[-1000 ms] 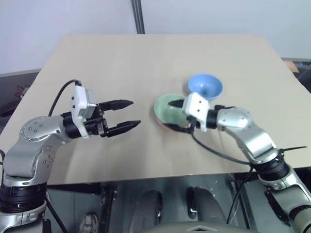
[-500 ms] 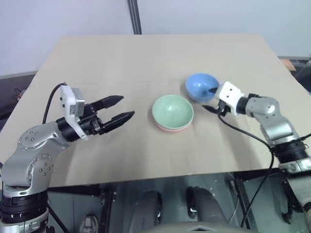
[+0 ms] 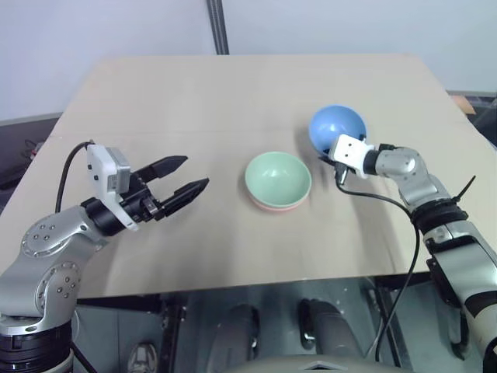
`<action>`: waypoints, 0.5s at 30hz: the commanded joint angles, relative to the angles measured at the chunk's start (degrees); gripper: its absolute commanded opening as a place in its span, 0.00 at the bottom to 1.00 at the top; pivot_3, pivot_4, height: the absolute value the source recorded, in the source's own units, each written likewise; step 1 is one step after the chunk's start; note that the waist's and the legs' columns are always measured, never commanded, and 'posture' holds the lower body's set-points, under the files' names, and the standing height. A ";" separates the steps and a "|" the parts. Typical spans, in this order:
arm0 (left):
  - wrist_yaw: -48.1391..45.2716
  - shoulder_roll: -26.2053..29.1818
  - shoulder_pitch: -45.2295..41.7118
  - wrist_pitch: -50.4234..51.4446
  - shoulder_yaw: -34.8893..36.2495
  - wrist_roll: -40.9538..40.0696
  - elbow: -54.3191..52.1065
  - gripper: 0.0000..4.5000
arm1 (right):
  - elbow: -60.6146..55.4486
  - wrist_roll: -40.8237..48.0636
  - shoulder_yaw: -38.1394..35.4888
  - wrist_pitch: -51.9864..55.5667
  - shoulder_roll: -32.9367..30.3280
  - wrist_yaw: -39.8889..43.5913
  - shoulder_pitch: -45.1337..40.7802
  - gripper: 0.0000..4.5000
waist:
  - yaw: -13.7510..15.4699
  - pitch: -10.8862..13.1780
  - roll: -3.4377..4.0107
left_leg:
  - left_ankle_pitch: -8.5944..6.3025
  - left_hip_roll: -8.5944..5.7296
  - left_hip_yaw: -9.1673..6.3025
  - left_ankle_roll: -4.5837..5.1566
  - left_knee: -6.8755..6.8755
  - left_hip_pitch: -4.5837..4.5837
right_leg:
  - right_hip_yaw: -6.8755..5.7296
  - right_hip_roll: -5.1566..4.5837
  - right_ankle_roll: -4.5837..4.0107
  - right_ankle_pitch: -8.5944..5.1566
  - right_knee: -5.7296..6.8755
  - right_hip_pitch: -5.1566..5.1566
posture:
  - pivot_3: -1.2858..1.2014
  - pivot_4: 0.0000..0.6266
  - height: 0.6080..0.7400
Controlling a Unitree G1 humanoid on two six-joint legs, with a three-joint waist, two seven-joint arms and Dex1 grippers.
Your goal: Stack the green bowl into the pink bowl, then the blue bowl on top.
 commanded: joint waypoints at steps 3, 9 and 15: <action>-2.92 0.92 -1.05 -1.80 -0.21 -0.45 -0.56 0.80 | -24.62 11.47 -6.14 9.45 -3.25 7.61 3.65 0.02 | 0.12 0.01 0.02 | 0.00 0.01 -0.01 0.00 -0.02 -0.03 | -0.01 0.00 0.08 0.04 -0.01 -0.02 | 0.52 0.24 1.00; -6.44 1.68 -3.13 -3.02 -1.63 0.87 3.11 0.80 | -56.10 26.53 -4.19 36.59 -4.57 13.03 10.03 0.02 | 0.14 0.01 0.02 | -0.03 0.04 -0.05 0.04 -0.05 -0.01 | -0.08 -0.03 0.17 0.10 -0.01 -0.02 | 0.52 0.24 1.00; -7.64 1.22 -5.53 -3.92 -3.62 2.07 5.27 0.80 | -53.48 20.67 2.67 37.81 1.10 9.36 9.75 0.02 | 0.17 -0.01 -0.01 | -0.02 0.02 -0.03 0.03 0.01 0.06 | -0.12 -0.04 0.00 -0.01 0.01 0.02 | 0.52 0.24 1.00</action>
